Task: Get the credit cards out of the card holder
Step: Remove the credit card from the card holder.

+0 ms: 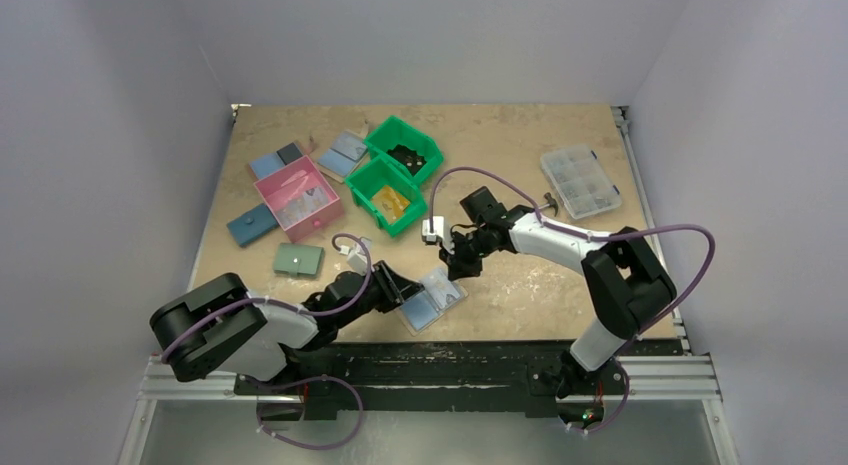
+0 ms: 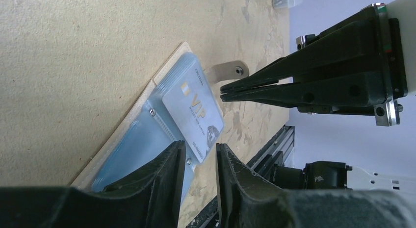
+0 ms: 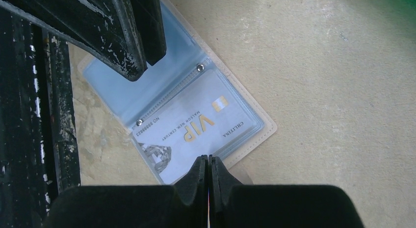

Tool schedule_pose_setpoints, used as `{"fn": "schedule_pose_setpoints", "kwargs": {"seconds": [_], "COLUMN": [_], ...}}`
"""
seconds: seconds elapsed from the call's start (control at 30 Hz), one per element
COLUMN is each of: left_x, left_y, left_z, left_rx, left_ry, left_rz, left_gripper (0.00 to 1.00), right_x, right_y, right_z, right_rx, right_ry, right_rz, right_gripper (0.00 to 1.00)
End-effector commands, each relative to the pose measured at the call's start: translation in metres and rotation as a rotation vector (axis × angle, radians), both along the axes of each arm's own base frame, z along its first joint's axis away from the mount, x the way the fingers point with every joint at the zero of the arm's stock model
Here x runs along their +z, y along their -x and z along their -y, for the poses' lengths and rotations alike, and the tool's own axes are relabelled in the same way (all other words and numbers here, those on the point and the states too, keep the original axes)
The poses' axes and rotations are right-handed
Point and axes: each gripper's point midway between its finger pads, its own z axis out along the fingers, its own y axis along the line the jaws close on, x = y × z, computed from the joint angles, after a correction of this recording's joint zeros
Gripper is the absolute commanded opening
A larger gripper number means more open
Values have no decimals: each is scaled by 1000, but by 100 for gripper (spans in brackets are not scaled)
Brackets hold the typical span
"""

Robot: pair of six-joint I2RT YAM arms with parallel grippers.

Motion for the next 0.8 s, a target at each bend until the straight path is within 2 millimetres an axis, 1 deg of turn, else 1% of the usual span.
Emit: {"fn": "schedule_pose_setpoints", "kwargs": {"seconds": [0.0, 0.17, 0.37, 0.57, 0.6, 0.7, 0.77], "left_x": [10, 4, 0, -3, -7, -5, -8], "left_y": [-3, 0, 1, 3, 4, 5, 4], "left_z": [4, 5, 15, 23, 24, 25, 25], "left_rx": [15, 4, -23, -40, -40, -36, -25], "left_ry": [44, 39, 55, 117, 123, 177, 194], "left_rz": [19, 4, -14, -39, -49, -61, -73], "left_gripper": [33, 36, 39, 39, 39, 39, 39], "right_x": [6, 0, -5, -10, -11, -13, -14], "right_y": [-8, -7, -6, -4, -3, 0, 3], "right_z": [-7, -9, -8, -7, -7, -8, -9], "right_rx": [-2, 4, 8, 14, 16, 28, 40], "right_ry": [2, 25, 45, 59, 61, 68, 68], "right_rz": [27, 18, 11, -8, -12, -27, -37], "right_gripper": [1, 1, 1, 0, 0, 0, 0]}}
